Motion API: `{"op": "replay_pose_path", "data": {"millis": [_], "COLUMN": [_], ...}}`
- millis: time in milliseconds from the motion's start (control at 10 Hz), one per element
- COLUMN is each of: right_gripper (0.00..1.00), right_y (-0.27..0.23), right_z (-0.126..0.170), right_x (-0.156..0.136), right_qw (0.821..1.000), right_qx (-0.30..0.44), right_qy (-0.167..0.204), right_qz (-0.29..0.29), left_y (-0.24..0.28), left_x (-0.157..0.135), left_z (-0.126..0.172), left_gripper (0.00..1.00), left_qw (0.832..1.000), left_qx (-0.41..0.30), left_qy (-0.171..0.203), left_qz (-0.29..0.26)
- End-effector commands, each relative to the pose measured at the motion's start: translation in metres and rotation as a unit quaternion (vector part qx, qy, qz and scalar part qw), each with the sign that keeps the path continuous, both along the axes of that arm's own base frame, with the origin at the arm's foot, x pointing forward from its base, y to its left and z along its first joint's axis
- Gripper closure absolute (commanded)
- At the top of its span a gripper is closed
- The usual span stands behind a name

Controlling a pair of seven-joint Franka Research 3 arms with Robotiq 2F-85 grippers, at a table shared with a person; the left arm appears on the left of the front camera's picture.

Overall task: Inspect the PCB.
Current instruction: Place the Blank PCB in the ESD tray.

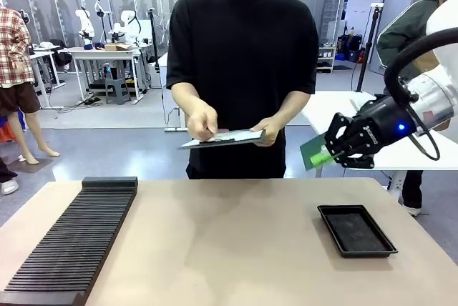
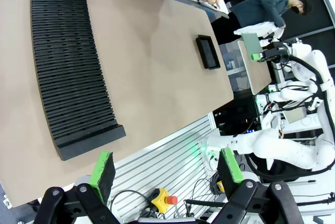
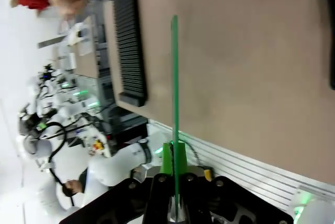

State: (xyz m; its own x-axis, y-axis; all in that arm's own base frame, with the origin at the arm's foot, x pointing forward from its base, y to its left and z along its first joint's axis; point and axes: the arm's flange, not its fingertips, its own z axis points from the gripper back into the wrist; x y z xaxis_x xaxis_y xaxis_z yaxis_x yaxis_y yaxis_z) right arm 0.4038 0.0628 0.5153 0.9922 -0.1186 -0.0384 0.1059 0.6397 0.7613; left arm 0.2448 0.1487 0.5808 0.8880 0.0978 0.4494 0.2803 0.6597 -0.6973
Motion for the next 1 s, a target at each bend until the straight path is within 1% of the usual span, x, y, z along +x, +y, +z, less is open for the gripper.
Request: {"op": "replay_pose_path", "data": {"millis": [0, 100, 200, 300, 600, 700, 900], "right_gripper": [0.97, 0.97, 0.97, 0.97, 0.97, 0.97, 0.97], "right_y": [0.002, 0.001, -0.003, -0.011, -0.035, -0.042, -0.048], "right_z": [-0.014, -0.020, -0.029, -0.039, -0.080, -0.095, -0.123], "right_x": [0.009, 0.014, 0.021, 0.027, 0.036, 0.038, 0.045], "right_qw": [0.997, 0.995, 0.993, 0.991, 0.993, 0.993, 0.990], "right_qx": [-0.075, -0.096, -0.118, -0.131, -0.120, -0.115, -0.139], "right_qy": [-0.008, -0.017, -0.010, -0.004, 0.007, 0.003, -0.010], "right_qz": [0.001, 0.011, 0.018, 0.012, 0.014, 0.012, 0.009], "left_y": [0.000, 0.000, 0.000, 0.000, 0.000, 0.000, 0.000], "left_x": [0.000, 0.000, 0.000, 0.000, 0.000, 0.000, 0.000], "left_z": [0.001, 0.001, 0.001, 0.001, 0.001, 0.001, 0.001], "left_gripper": [0.00, 0.00, 0.00, 0.00, 0.00, 0.00, 0.00], "left_qw": [1.000, 1.000, 1.000, 1.000, 1.000, 1.000, 1.000], "left_qx": [0.008, 0.008, 0.008, 0.008, 0.008, 0.008, 0.008], "left_qy": [0.005, 0.005, 0.005, 0.005, 0.005, 0.005, 0.005], "left_qz": [0.001, 0.001, 0.001, 0.001, 0.001, 0.001, 0.001]}}
